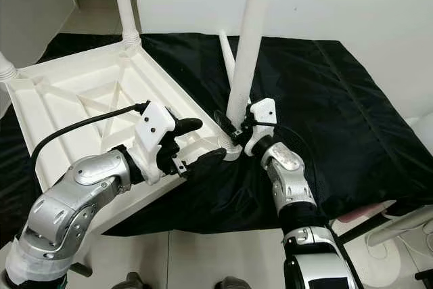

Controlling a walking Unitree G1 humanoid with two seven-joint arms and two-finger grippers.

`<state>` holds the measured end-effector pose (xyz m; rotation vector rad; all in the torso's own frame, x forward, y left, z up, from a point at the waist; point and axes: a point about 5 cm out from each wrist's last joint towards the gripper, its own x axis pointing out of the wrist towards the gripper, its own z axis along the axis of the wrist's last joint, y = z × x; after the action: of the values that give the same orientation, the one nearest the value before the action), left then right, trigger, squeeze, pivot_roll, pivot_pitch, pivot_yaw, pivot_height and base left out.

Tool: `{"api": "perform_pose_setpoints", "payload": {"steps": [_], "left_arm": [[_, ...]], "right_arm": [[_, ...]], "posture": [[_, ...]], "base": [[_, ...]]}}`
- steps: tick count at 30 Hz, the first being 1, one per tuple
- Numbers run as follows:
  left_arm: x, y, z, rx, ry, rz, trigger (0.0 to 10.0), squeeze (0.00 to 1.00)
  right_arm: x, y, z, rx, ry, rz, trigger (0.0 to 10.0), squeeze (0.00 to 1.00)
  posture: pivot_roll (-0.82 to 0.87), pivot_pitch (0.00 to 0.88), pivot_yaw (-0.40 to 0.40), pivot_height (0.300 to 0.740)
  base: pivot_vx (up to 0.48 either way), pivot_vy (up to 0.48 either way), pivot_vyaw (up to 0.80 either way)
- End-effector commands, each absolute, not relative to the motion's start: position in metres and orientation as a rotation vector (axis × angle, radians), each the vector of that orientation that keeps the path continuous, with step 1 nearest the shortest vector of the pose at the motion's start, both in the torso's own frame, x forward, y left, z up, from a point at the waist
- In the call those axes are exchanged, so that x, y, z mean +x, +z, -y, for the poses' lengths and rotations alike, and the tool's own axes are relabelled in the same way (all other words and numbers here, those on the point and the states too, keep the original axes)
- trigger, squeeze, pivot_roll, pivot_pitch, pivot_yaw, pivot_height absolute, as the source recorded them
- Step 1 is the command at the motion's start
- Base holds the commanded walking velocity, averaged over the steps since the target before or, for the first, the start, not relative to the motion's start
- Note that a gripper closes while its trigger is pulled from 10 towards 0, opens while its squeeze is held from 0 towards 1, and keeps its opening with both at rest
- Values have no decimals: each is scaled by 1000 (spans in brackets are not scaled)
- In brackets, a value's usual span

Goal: Building children table

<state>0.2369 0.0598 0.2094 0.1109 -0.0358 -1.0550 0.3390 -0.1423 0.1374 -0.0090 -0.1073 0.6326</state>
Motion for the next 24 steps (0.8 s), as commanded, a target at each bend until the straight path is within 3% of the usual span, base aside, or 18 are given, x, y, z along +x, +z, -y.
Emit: {"api": "perform_pose_setpoints", "payload": {"steps": [1,13,20,24], "left_arm": [[238,211,-62,118,-996,37,10000,0],[238,212,-62,118,-986,45,10000,0],[238,213,-64,117,-980,49,10000,0],[238,213,-63,118,-986,49,10000,0]], "right_arm": [[335,110,141,35,630,-43,10000,0],[331,103,139,49,580,-55,10000,0],[313,93,143,174,520,11,10000,0],[312,95,143,139,517,32,10000,0]], "posture": [[7,33,-10,740],[11,36,-21,740],[6,37,-17,740],[0,37,-11,740]], "base": [[0,0,0],[0,0,0],[0,0,0],[0,0,0]]}}
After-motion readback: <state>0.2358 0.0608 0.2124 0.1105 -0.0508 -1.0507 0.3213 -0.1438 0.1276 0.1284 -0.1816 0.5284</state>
